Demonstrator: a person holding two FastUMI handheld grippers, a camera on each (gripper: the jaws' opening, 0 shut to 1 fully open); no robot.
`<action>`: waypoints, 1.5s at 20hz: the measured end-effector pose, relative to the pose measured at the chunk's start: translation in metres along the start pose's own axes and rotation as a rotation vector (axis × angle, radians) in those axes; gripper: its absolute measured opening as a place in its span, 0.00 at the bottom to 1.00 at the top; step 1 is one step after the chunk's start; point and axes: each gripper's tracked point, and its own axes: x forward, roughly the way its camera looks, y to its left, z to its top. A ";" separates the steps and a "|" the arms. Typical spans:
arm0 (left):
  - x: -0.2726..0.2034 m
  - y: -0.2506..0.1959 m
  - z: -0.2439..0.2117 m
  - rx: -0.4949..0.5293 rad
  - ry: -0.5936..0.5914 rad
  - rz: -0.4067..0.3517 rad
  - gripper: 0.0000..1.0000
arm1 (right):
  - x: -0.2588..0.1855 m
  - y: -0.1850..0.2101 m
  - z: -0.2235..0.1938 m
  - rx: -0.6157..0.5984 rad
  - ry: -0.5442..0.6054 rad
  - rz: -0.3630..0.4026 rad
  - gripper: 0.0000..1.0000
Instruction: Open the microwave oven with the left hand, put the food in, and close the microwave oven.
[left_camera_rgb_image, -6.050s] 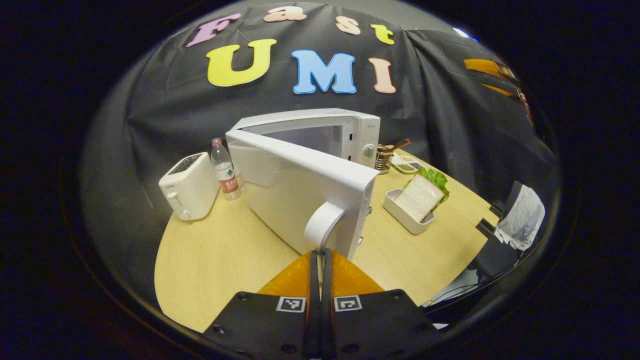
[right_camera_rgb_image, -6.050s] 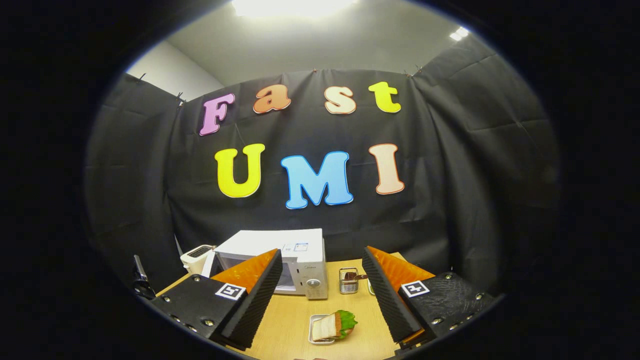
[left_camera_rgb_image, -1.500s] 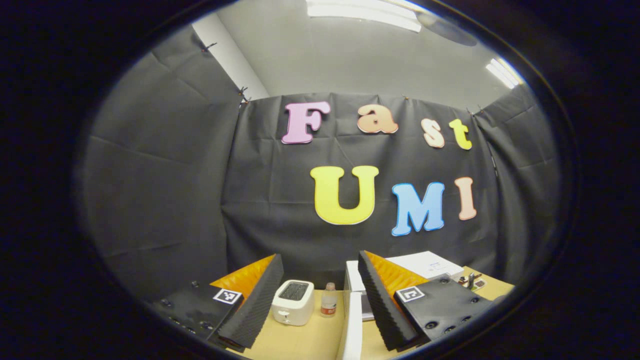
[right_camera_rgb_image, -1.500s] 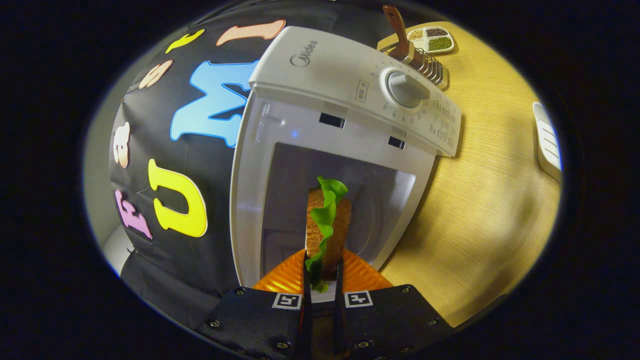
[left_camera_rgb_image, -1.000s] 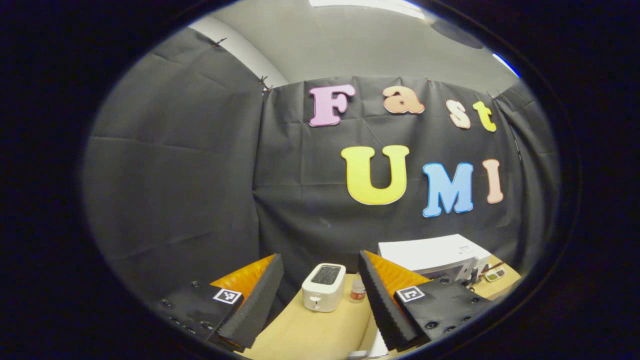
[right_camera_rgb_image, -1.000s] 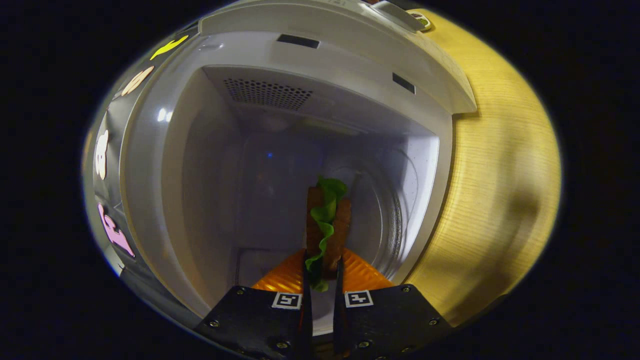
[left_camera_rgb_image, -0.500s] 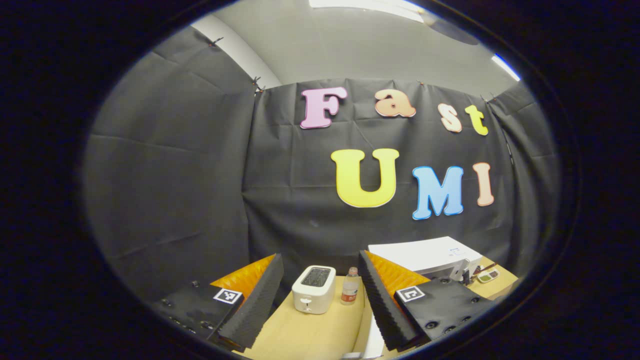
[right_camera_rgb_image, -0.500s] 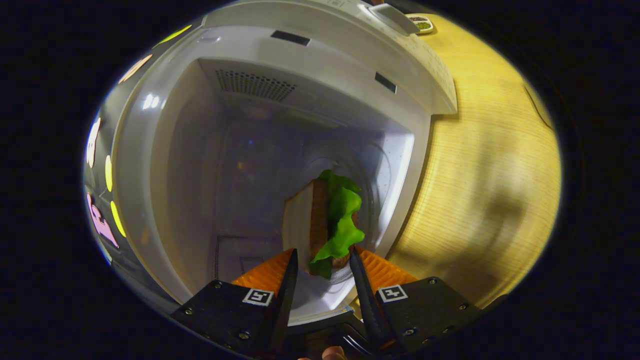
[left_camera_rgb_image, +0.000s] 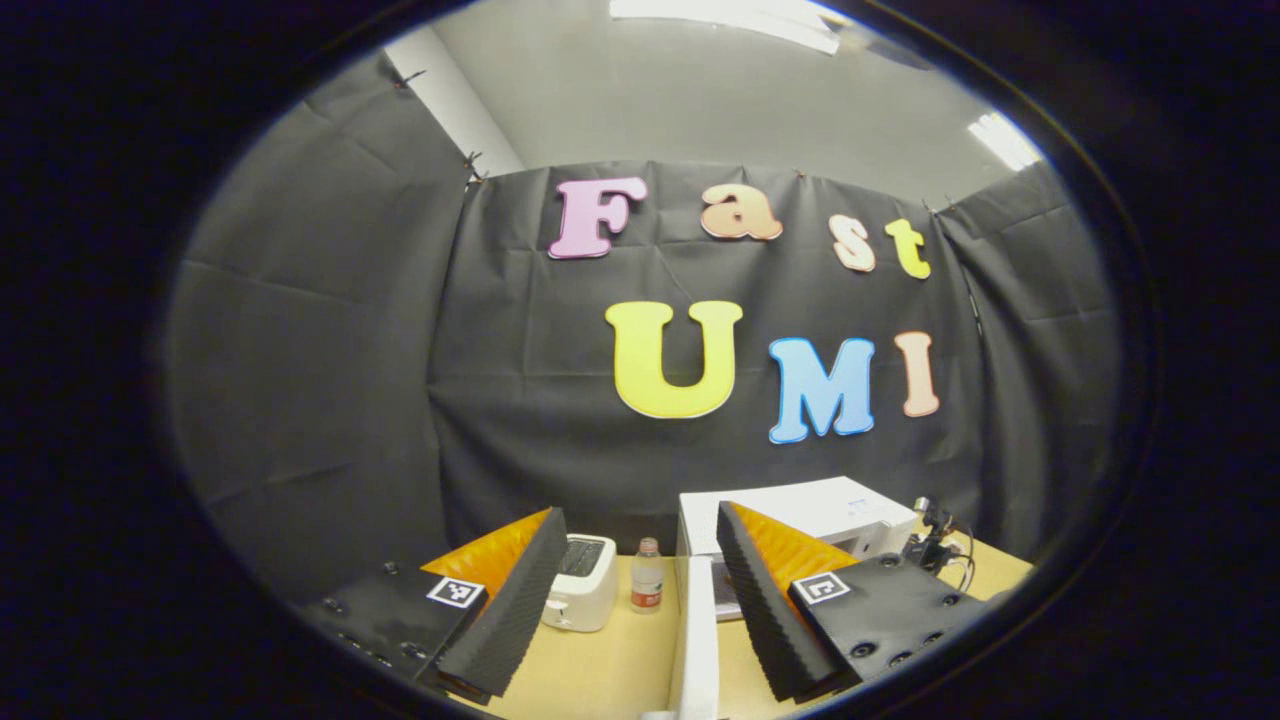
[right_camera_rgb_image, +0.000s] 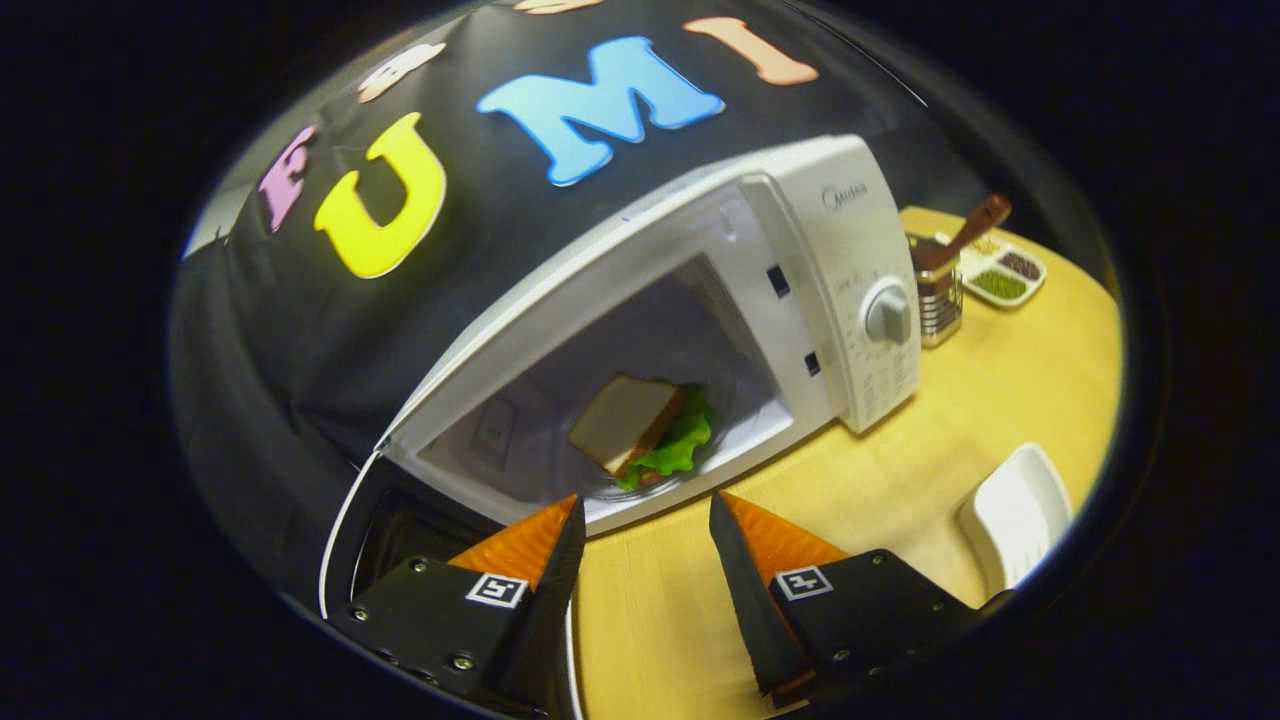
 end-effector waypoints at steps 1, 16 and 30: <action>0.000 -0.004 -0.002 -0.003 0.000 -0.011 0.96 | -0.016 0.001 0.010 -0.055 -0.028 0.007 0.75; -0.012 -0.026 -0.047 -0.015 0.028 -0.063 0.94 | -0.242 0.015 0.140 -0.453 -0.467 -0.041 0.99; -0.065 0.044 -0.158 -0.063 0.267 0.037 0.07 | -0.277 0.041 0.165 -0.472 -0.549 -0.005 0.99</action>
